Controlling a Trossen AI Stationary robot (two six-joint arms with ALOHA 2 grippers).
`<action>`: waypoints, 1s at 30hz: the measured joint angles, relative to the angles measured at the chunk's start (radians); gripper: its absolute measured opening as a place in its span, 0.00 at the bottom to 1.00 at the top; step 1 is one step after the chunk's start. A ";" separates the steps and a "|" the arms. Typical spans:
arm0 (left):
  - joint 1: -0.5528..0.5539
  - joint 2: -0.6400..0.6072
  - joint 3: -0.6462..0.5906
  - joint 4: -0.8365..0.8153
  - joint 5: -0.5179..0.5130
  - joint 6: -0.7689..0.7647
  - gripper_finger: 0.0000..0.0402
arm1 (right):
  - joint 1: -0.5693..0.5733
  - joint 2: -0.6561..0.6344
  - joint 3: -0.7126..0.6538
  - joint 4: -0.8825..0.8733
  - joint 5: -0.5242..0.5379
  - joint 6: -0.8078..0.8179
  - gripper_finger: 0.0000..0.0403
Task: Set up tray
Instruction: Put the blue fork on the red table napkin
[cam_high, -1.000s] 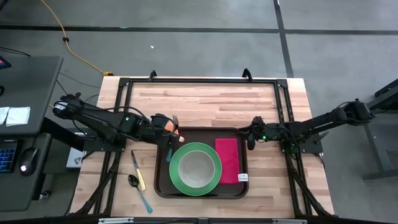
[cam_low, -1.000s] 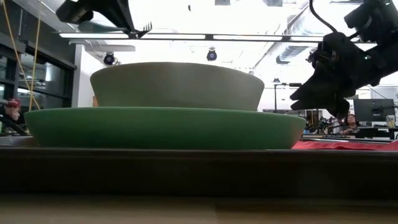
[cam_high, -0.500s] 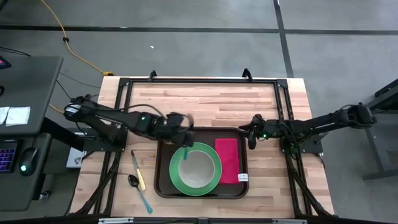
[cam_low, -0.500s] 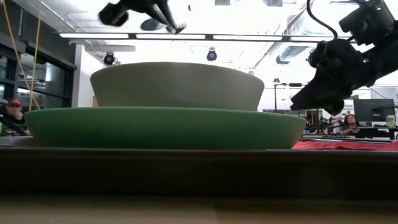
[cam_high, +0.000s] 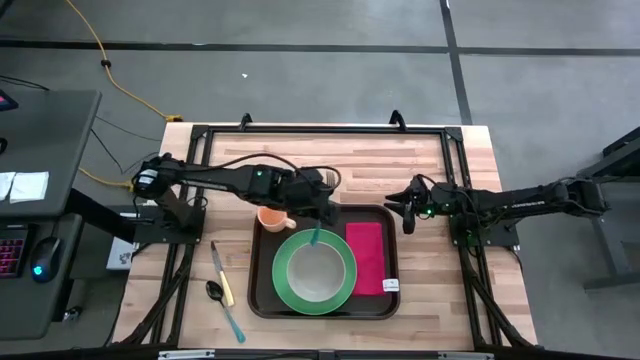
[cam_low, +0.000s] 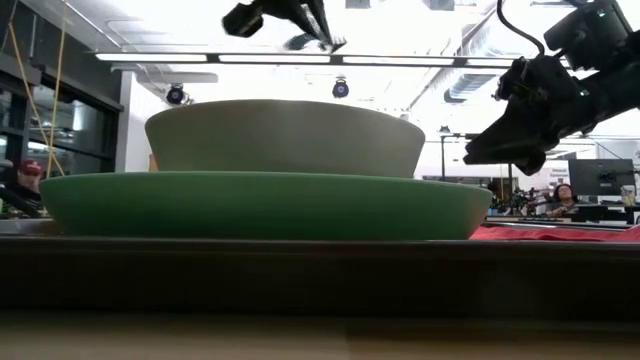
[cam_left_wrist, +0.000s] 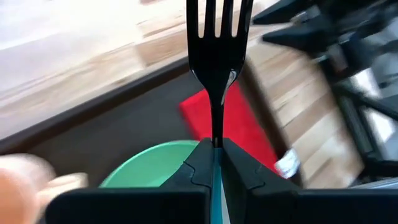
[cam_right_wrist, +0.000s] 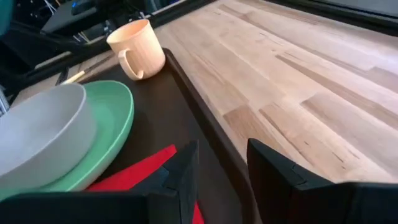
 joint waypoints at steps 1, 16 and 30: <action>0.001 0.006 0.009 0.021 0.002 0.002 0.13 | -0.007 -0.008 0.000 -0.011 -0.007 -0.010 0.28; 0.001 0.048 0.013 0.155 0.000 -0.029 0.13 | -0.117 -0.093 0.000 -0.096 -0.058 -0.118 0.28; 0.001 0.102 0.010 0.275 0.005 -0.054 0.13 | -0.238 -0.111 0.000 -0.126 -0.188 -0.164 0.28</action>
